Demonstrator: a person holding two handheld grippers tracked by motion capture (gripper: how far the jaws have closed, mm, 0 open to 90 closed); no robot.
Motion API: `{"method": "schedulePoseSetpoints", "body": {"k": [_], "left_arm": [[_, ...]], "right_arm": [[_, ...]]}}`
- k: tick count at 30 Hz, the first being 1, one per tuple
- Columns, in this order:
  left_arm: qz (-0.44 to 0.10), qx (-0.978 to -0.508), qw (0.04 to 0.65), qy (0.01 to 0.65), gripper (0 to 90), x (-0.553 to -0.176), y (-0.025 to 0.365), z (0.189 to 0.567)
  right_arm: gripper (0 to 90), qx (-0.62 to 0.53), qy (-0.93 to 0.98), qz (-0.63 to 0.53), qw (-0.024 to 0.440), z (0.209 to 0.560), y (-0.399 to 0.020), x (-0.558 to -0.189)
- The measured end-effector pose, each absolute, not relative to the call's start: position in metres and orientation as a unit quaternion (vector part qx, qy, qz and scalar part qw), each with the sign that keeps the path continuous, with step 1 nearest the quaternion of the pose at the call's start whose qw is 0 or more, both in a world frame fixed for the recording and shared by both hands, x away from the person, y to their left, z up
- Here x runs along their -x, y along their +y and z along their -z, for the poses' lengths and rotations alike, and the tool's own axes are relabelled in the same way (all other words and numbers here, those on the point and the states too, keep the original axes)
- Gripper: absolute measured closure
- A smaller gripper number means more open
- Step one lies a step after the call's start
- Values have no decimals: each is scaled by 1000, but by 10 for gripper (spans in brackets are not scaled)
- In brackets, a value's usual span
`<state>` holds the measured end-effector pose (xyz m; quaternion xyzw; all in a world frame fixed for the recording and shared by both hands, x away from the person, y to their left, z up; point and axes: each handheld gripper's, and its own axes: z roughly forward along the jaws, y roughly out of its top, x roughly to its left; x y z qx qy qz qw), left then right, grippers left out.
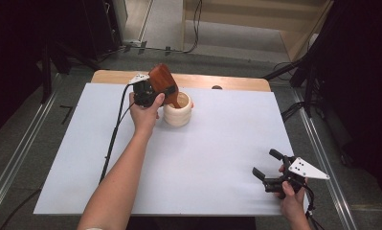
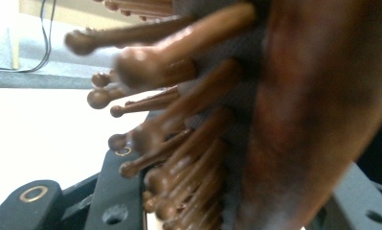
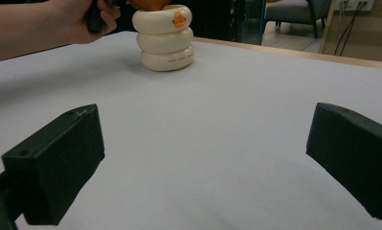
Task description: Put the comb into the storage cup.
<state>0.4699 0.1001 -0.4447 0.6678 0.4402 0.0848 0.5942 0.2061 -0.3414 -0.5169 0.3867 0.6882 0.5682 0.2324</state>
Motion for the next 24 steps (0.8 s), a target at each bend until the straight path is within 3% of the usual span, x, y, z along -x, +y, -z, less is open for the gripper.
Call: {"method": "schedulePoseSetpoints", "body": {"k": [14,20,24], "left_arm": [[-66,-682,567,458,354,-475,107,451],[-72,-667,583,459,222,-473,113,446],[-98,-657,587,464,41,-470,119,441]], "right_arm": [[0,-386,687,-570,233,517,-342,-207],[0,-386,686,-571,233,517,-342,-207],[0,-386,686,-571,233,517,-342,-207]]}}
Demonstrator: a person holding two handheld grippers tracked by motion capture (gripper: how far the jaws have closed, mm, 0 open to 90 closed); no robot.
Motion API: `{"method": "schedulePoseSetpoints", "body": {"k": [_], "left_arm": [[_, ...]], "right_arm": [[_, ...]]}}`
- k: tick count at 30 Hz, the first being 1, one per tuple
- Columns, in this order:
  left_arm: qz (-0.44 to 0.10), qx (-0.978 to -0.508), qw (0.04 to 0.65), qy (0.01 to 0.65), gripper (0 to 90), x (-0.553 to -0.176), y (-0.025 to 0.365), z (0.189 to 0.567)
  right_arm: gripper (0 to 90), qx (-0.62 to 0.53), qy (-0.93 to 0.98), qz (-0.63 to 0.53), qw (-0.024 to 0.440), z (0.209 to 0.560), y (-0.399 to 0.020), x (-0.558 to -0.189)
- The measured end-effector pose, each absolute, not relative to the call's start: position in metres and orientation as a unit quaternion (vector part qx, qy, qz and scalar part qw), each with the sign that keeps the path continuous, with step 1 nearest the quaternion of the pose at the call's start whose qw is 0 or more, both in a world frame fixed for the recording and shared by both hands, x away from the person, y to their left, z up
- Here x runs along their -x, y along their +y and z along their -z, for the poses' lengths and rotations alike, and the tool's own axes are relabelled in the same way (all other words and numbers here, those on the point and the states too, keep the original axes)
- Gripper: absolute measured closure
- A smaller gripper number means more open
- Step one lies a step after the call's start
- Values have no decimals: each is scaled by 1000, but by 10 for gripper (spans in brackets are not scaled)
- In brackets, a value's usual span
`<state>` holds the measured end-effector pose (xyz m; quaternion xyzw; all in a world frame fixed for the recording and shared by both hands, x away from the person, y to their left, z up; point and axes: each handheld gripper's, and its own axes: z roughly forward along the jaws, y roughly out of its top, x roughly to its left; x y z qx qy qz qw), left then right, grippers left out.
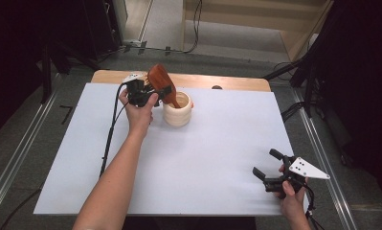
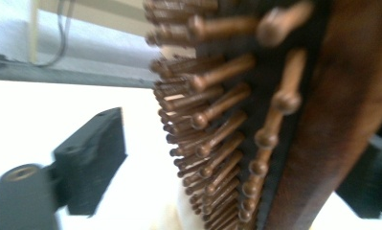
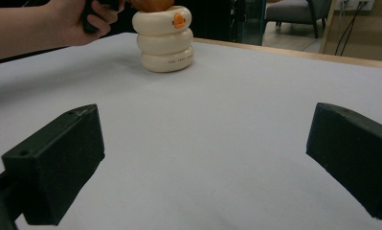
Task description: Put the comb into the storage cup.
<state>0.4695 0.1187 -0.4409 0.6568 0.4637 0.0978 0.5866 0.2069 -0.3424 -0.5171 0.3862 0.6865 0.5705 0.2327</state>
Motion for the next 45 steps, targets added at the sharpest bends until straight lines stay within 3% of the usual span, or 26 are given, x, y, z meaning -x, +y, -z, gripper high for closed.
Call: {"method": "schedulePoseSetpoints", "body": {"k": [2,45], "left_arm": [[-102,-658,585,463,0,-468,120,441],[-145,-694,574,408,0,-405,152,442]], "right_arm": [[0,-386,687,-571,232,517,-342,-207],[0,-381,697,-560,236,517,-339,-208]]}}
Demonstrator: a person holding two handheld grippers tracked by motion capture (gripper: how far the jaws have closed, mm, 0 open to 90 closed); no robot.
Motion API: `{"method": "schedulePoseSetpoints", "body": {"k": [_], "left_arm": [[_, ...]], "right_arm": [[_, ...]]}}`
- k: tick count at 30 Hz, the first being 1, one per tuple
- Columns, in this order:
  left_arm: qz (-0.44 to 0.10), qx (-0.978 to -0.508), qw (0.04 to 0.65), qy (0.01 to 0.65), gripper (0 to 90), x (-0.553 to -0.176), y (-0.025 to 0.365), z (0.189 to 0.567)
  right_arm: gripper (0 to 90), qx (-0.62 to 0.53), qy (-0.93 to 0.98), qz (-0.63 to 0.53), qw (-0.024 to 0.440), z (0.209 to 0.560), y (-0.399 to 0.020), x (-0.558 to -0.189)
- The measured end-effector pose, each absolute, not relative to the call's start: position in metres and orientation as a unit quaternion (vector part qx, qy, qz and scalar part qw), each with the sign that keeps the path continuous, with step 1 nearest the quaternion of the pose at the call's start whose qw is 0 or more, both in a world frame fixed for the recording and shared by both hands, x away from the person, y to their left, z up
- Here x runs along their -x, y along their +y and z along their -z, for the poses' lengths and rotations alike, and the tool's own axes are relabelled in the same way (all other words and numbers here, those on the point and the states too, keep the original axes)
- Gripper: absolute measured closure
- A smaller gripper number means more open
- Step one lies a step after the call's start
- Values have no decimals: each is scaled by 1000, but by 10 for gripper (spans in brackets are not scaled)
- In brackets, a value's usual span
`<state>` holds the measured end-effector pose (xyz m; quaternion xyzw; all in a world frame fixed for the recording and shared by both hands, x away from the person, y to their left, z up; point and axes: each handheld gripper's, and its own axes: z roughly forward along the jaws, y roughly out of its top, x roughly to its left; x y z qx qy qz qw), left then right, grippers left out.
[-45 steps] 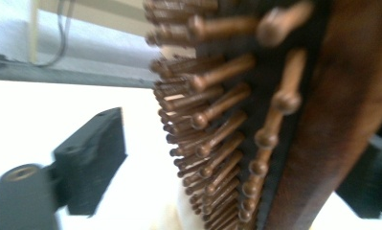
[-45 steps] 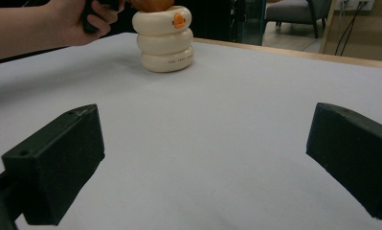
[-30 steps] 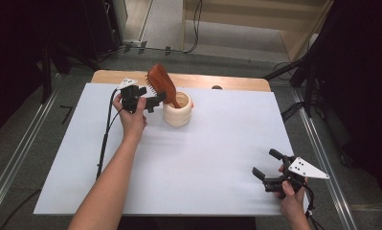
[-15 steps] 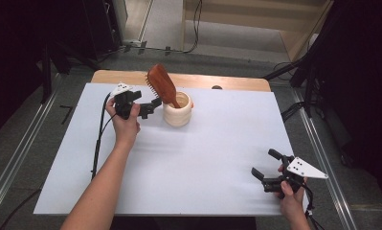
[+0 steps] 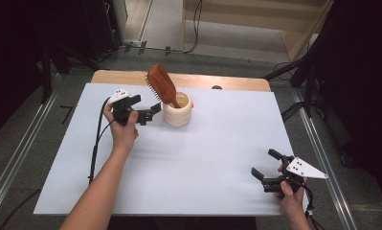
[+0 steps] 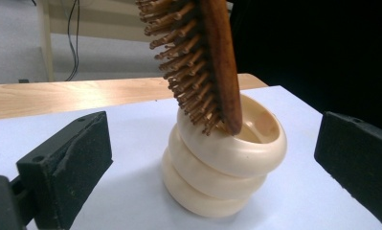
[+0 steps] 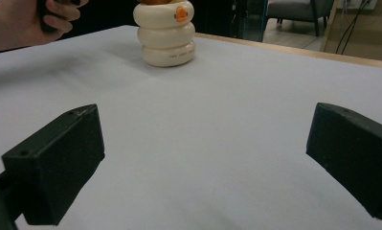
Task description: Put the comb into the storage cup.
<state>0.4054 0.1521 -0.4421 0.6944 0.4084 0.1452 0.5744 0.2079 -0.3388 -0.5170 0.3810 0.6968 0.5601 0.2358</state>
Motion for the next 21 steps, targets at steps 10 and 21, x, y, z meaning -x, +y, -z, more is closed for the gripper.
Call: {"method": "schedulePoseSetpoints", "body": {"k": [10,21], "left_arm": [[-150,-695,576,403,0,-390,157,447],[-157,-693,581,397,0,-374,164,450]], "right_arm": [[0,-380,697,-560,236,517,-338,-208],[0,-382,697,-558,237,517,-338,-208]]}}
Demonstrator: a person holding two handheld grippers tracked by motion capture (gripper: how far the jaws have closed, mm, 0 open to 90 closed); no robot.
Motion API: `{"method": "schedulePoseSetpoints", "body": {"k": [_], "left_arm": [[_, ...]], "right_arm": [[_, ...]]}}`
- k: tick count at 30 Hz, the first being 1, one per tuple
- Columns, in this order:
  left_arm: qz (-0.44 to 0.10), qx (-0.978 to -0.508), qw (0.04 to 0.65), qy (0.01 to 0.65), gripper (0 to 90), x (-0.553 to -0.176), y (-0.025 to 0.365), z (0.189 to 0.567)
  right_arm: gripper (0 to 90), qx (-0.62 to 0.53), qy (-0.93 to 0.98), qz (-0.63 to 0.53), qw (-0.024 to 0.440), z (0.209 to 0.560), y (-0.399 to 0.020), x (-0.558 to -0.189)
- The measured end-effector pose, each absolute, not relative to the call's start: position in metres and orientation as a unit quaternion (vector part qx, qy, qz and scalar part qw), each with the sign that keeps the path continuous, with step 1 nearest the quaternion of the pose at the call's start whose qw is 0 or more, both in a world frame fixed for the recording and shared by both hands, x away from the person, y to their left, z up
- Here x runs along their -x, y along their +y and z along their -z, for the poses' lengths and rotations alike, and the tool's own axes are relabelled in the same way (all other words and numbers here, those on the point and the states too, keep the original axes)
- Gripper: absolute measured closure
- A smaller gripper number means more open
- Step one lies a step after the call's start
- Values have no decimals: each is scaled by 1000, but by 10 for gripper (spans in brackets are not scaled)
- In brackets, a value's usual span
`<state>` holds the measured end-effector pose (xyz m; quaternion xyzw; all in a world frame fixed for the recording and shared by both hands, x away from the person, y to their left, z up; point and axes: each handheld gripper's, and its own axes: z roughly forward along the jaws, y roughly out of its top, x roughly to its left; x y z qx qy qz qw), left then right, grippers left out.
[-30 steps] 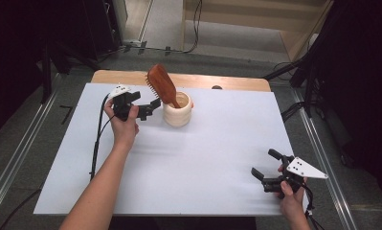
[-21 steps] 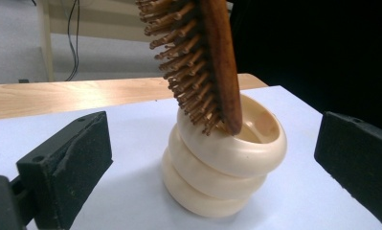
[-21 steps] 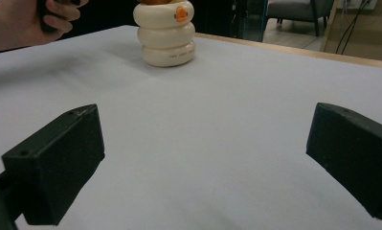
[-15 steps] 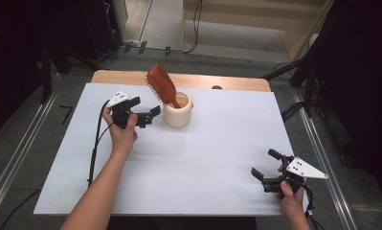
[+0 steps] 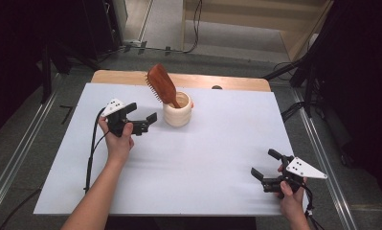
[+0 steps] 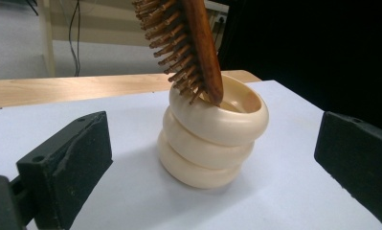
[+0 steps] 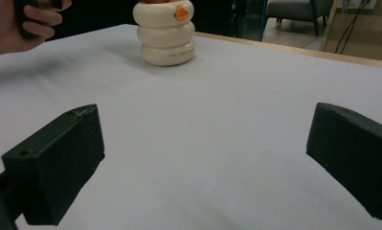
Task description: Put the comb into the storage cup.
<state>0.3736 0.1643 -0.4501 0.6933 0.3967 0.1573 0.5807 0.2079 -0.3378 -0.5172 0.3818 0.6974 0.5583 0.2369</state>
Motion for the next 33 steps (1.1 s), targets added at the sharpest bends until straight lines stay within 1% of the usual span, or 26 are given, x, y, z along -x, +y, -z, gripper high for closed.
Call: {"method": "schedulePoseSetpoints", "body": {"k": [8,33], "left_arm": [[-155,-691,583,397,0,-362,169,455],[-172,-702,574,385,0,-321,186,468]], "right_arm": [[0,-382,697,-558,237,517,-338,-208],[0,-384,698,-556,237,517,-337,-208]]}}
